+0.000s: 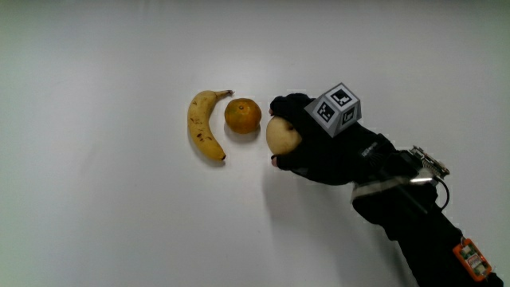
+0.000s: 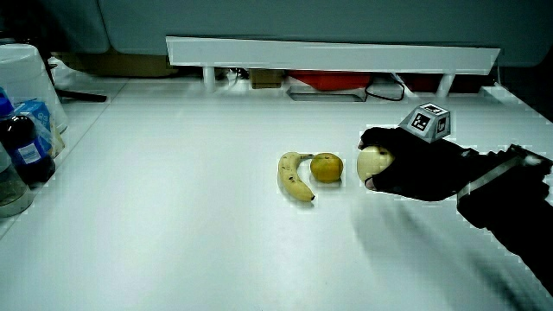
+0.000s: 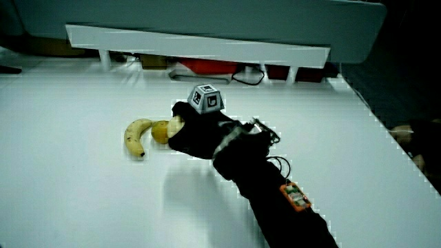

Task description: Place pear no leg

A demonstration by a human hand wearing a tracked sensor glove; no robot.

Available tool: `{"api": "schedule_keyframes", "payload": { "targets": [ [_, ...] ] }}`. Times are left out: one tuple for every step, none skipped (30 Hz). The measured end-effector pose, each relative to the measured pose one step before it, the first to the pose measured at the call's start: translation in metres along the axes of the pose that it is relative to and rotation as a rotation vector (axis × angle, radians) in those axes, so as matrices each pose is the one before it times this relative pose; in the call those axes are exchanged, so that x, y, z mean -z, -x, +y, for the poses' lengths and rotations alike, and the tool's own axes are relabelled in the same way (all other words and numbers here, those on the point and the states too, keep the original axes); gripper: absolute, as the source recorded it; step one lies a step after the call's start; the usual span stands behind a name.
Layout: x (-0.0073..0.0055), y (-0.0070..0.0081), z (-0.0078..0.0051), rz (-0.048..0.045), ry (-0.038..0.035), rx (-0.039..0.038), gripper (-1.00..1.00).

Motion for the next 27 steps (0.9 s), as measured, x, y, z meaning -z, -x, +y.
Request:
{"api": "schedule_keyframes", "payload": {
  "targets": [
    [0.00393, -0.00495, 0.00286, 0.02163, 0.0116, 0.00856, 0.0],
    [0.00012, -0.00141, 0.00123, -0.0135, -0.01133, 0.02038, 0.0],
    [0.00228, -0.00254, 0.00254, 0.01644, 0.00508, 0.0145, 0.0],
    [0.0027, -0.00185, 0.00288, -0.00785, 0.00632, 0.00872, 0.0],
    [-0.00072, 0.00095, 0.00101, 0.00466, 0.00239, -0.00365, 0.0],
    [0.00039, -0.0003, 0.00128, 0.00871, -0.00078, 0.01081, 0.0],
    [0.00217, -0.00098, 0.00175, -0.00163, 0.01275, 0.0026, 0.0],
    [0.00312, -0.00209, 0.00178, 0.00817, 0.00784, 0.00306, 0.0],
    [0.00316, -0.00255, 0.00187, -0.00477, -0.0027, 0.01328, 0.0],
    [-0.00051, 0.00059, -0.00007, 0.00911, 0.00333, 0.00216, 0.0],
    [0.00358, -0.00225, 0.00146, -0.00593, 0.00756, 0.00435, 0.0],
    [0.00307, -0.00141, 0.00047, -0.0012, 0.0061, 0.00147, 0.0],
    [0.001, 0.00061, -0.0011, 0.00122, -0.00114, 0.00431, 0.0],
    [0.00358, -0.00066, 0.00049, 0.01055, 0.01365, -0.00402, 0.0],
    [0.00526, -0.00227, 0.00147, -0.01089, 0.00016, 0.00732, 0.0],
    [0.00011, 0.00135, -0.0011, 0.00805, 0.00421, -0.00247, 0.0],
    [0.00321, -0.002, 0.00075, 0.00342, 0.00729, 0.00389, 0.0],
    [0.00108, -0.00064, 0.0, -0.01059, -0.00458, 0.00528, 0.0],
    [0.00292, -0.00234, 0.00136, 0.00319, 0.00336, 0.00413, 0.0],
    [-0.00104, 0.00096, -0.00101, 0.00458, 0.00157, -0.0057, 0.0],
    [0.00102, -0.00092, 0.0005, -0.00515, -0.00197, 0.00711, 0.0],
    [0.00032, -0.00041, 0.00027, 0.00526, -0.00113, -0.00116, 0.0],
    [0.00019, 0.00014, 0.00004, 0.00829, 0.00477, -0.00174, 0.0],
    [-0.00035, 0.0012, -0.00029, -0.01075, -0.00337, 0.0041, 0.0],
    [0.0046, -0.0028, 0.00227, 0.0011, 0.00517, 0.00222, 0.0],
    [-0.00063, 0.00045, -0.00048, 0.00395, -0.00269, -0.00293, 0.0],
    [-0.00118, 0.00073, -0.00105, 0.00207, -0.00094, 0.00327, 0.0]
  ]
}}
